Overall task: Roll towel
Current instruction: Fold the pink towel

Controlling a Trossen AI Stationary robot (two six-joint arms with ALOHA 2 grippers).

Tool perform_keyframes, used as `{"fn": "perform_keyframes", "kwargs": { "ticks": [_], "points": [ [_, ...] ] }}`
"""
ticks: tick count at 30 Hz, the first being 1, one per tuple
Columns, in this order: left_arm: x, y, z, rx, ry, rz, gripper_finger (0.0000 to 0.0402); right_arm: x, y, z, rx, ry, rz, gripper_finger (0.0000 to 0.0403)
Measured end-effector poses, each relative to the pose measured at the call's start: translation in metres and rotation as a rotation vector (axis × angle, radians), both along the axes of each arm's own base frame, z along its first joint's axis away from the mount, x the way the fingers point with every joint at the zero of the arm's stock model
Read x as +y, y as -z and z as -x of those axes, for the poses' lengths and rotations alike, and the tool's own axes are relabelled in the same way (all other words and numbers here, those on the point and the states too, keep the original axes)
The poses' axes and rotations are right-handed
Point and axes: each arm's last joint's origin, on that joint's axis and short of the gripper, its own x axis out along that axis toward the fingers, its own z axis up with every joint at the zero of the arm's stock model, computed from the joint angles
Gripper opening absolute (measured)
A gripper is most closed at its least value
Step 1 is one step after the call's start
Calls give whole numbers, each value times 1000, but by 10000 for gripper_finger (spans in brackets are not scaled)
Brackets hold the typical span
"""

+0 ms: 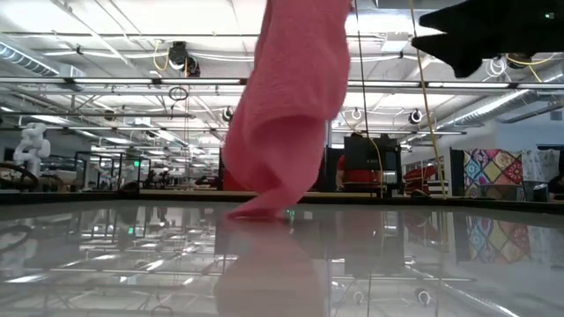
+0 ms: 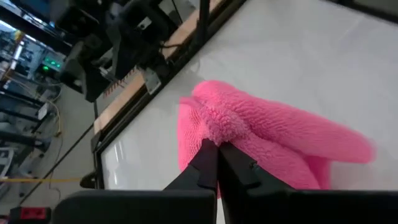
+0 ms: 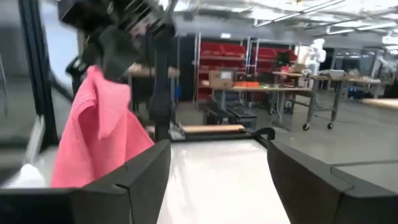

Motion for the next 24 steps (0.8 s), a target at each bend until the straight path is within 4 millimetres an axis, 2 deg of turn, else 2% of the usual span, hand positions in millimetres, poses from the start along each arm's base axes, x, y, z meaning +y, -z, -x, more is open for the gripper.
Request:
{"fn": "perform_keyframes", "kwargs": {
  "ticks": [7,13,16,24],
  "points": [
    [7,14,-28,42,-41,-28,1,15,-14,-43,126,-9,132,241],
    [16,10,-34,27,-76,-27,1,26,-7,-75,297,-22,208,227],
    [19,10,-34,34,-87,-30,1,28,-2,-83,339,-16,224,219],
    [21,11,-34,45,-96,-27,1,26,0,-87,350,3,224,191]
  ]
}}
